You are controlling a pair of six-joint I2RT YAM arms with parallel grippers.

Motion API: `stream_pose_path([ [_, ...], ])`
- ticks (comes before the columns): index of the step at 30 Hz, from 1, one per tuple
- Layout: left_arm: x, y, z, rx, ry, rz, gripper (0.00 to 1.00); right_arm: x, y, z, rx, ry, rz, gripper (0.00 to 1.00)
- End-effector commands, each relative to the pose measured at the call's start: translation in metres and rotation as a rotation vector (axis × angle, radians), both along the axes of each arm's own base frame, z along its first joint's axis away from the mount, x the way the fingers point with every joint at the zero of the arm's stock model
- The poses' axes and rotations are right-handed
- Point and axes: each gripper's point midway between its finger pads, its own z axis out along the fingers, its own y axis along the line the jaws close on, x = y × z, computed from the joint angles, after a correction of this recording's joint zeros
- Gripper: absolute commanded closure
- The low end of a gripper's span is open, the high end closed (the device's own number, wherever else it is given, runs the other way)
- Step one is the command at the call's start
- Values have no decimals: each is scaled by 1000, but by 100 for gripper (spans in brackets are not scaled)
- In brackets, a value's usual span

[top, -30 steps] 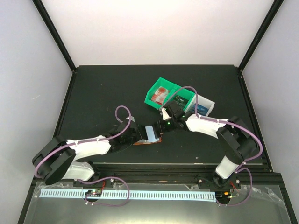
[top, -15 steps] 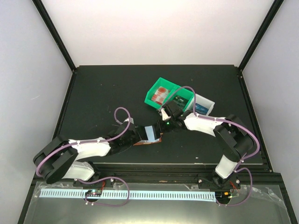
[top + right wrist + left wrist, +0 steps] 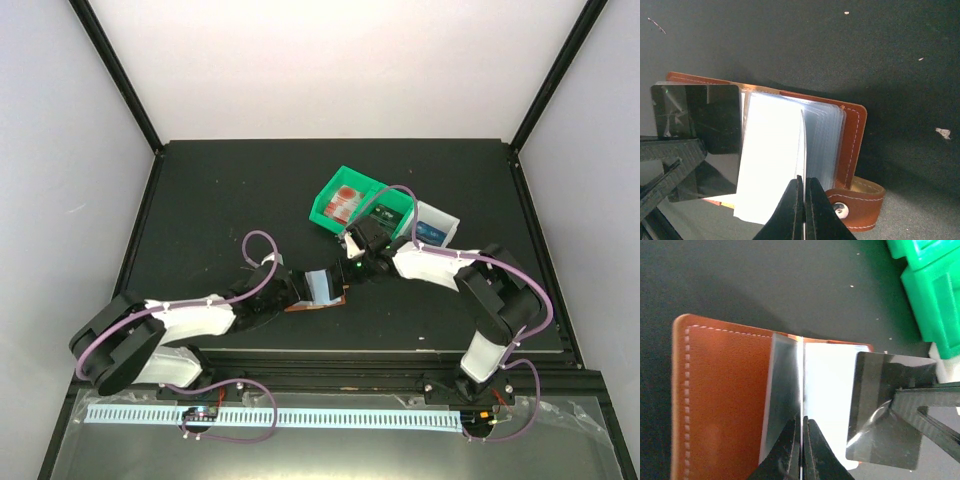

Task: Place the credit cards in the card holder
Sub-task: Insert the credit card into the card holder.

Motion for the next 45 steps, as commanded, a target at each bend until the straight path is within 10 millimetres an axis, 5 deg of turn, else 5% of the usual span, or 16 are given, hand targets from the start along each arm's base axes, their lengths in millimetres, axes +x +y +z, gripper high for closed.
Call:
stream_pose_path([
  [1, 4, -1, -8, 20, 6, -4, 98, 1, -4, -11, -45, -3, -3, 99],
  [23, 8, -19, 1, -113, -34, -65, 99, 11, -35, 21, -158, -127, -73, 99],
  [45, 11, -28, 5, -176, -50, -72, 98, 5, -35, -4, -191, -62, -52, 99],
])
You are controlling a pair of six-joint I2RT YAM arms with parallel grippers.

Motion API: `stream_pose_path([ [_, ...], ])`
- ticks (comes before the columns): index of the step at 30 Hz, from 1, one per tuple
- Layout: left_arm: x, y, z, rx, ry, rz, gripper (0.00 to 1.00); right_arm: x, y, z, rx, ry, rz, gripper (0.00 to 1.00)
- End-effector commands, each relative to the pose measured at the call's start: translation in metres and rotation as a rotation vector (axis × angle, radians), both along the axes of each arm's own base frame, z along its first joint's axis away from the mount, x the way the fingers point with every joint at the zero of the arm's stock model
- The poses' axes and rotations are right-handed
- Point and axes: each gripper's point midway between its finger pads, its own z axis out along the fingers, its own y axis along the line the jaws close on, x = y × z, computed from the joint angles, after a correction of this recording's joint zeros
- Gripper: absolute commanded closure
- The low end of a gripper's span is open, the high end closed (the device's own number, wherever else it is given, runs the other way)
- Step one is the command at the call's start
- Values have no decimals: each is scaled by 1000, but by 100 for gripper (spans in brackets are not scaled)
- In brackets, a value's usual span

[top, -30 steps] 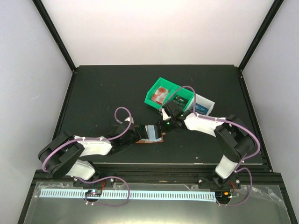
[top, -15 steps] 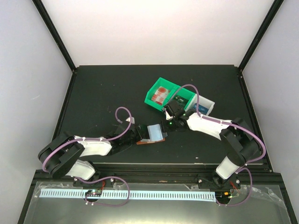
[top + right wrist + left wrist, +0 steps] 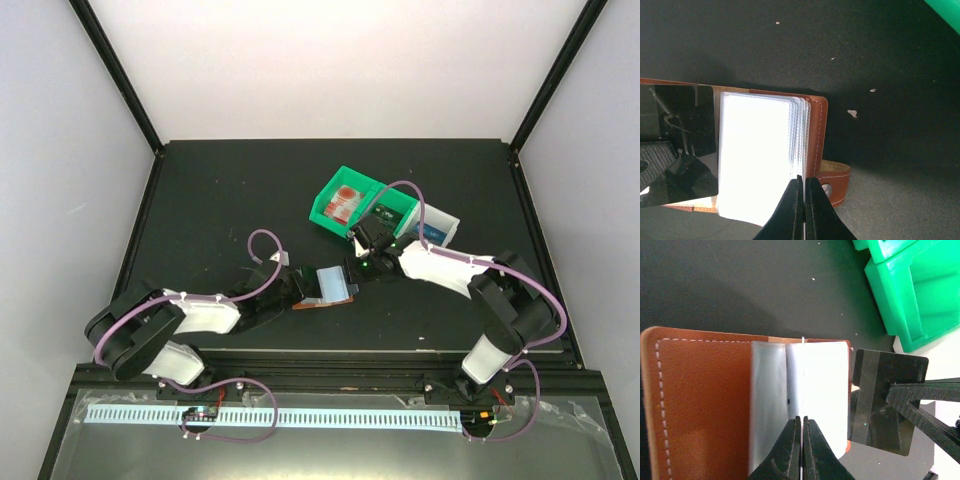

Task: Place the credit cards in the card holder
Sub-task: Insert the credit card into the card holder.

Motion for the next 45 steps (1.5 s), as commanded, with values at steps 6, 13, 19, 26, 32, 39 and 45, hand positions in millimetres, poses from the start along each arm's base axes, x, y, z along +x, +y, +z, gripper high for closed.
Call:
stream_pose_path([
  [6, 6, -13, 9, -86, -18, -15, 98, -3, -3, -18, -38, 25, -1, 99],
  [13, 1, -7, -9, -84, 74, 44, 98, -3, -3, -19, -38, 26, -6, 99],
  [19, -7, 4, -17, -68, 111, 105, 98, -2, -2, -20, -37, 27, -5, 99],
  [26, -8, 0, -11, -90, 99, 104, 99, -3, -2, -21, -36, 29, -3, 99],
  [32, -4, -16, -9, -102, 87, 38, 98, -2, -1, -20, -32, 28, 0, 99],
  [39, -4, -27, -13, -131, 100, 6, 98, -3, -1, -21, -28, 32, 0, 99],
  [45, -5, -25, -15, -118, 100, 2, 98, -3, 0, -22, -25, 33, 0, 99],
])
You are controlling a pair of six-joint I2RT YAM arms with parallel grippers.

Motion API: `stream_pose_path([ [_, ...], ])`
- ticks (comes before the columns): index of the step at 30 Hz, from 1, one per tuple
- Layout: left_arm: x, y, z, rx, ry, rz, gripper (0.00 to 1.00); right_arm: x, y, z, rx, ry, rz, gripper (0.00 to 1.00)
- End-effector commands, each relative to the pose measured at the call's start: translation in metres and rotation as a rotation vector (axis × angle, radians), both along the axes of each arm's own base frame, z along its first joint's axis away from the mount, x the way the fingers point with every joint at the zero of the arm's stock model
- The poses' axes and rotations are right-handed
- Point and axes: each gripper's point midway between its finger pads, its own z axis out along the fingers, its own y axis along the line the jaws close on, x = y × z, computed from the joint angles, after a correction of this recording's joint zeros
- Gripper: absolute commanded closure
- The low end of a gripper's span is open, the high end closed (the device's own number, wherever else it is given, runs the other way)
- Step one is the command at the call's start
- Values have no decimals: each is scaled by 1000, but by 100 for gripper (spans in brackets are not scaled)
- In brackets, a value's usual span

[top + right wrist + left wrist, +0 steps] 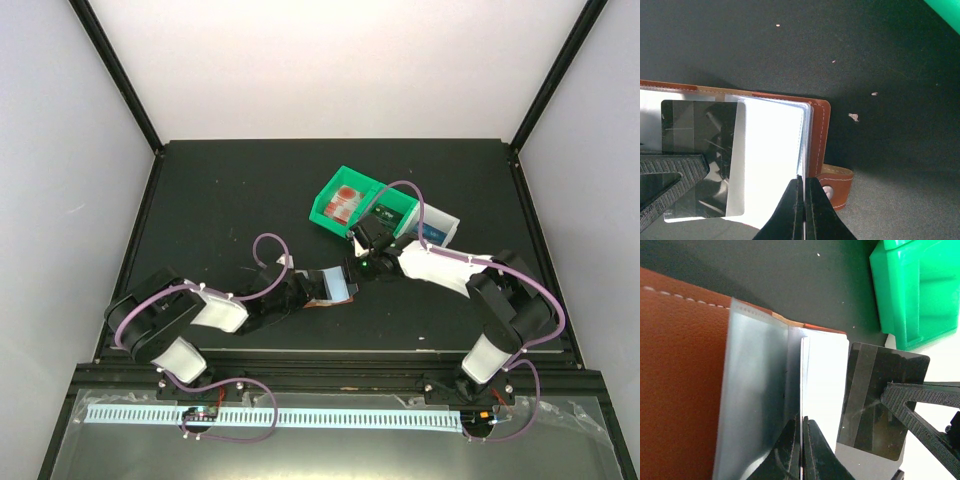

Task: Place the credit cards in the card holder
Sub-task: Insert the credit card into the card holder.

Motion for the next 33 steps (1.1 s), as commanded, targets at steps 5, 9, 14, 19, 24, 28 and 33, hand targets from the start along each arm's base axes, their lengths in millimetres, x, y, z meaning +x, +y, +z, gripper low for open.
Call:
stream_pose_path([
  [5, -6, -7, -5, -2, 15, -48, 98, -5, -2, -20, -30, 34, 0, 99],
  [9, -8, -8, -5, -4, 15, -63, 98, -5, -1, -19, -27, 32, 2, 99],
  [14, -9, -13, -4, 10, 7, -101, 99, -5, -1, -19, -25, 32, 0, 99],
  [19, -7, -16, -4, 23, 6, -113, 91, -5, -1, -19, -24, 32, 0, 99],
  [24, -6, -17, -2, 46, -11, -132, 91, -6, -1, -19, -22, 31, -1, 99],
  [28, -6, -21, 0, 46, -17, -156, 93, -6, -1, -19, -21, 30, 0, 99],
  [33, -4, -25, 1, 47, -25, -172, 96, -6, -1, -19, -16, 33, 4, 99],
])
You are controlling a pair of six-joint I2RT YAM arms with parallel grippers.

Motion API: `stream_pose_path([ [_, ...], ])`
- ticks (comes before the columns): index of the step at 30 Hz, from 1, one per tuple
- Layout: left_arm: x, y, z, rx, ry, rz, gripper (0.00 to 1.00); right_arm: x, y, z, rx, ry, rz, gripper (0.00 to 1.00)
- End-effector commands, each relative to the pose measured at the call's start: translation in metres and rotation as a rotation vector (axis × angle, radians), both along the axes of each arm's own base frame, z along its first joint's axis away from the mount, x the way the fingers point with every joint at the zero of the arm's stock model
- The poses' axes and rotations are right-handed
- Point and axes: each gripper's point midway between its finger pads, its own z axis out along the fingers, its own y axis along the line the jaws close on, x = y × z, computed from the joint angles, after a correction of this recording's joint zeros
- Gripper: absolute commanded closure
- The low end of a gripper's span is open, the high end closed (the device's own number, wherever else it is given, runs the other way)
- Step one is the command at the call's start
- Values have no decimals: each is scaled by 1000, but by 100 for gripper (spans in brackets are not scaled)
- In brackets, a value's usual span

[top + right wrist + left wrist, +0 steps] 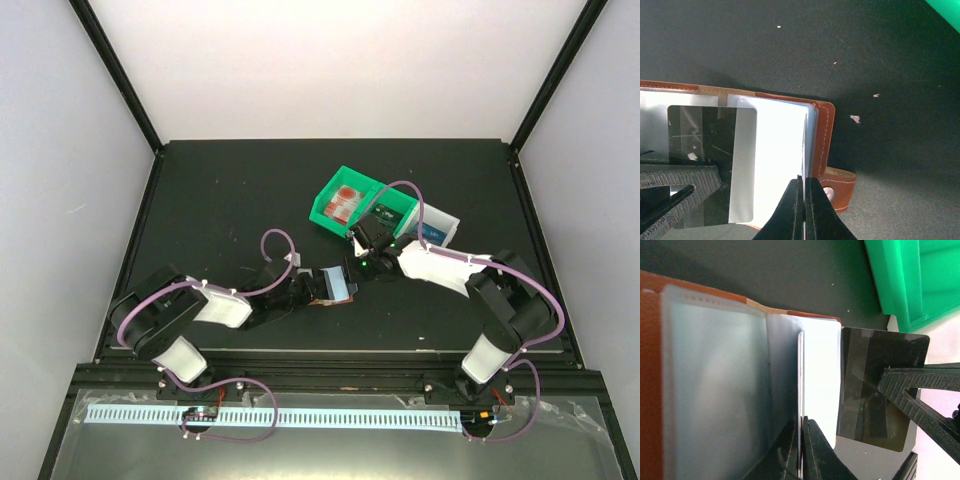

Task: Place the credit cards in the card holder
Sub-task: Insert the credit card into the card holder.

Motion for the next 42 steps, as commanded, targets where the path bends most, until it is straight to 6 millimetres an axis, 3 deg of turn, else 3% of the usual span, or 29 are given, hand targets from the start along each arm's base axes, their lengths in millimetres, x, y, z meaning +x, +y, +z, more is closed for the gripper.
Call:
stream_pose_path([
  [1, -1, -14, 1, 5, -3, -67, 96, -7, -2, -19, -23, 33, 8, 99],
  [11, -3, -18, -9, -2, 26, -84, 93, -7, -1, -17, -19, 32, 11, 99],
  [19, -4, -4, -10, 119, 32, -82, 72, -7, -2, -17, -19, 28, 11, 99],
  [29, -9, 12, -2, 297, 65, -117, 37, -6, 0, -16, -16, 27, 13, 99],
  [42, -13, 21, 10, 383, 76, -152, 20, -7, 2, -19, -12, 37, 25, 99],
])
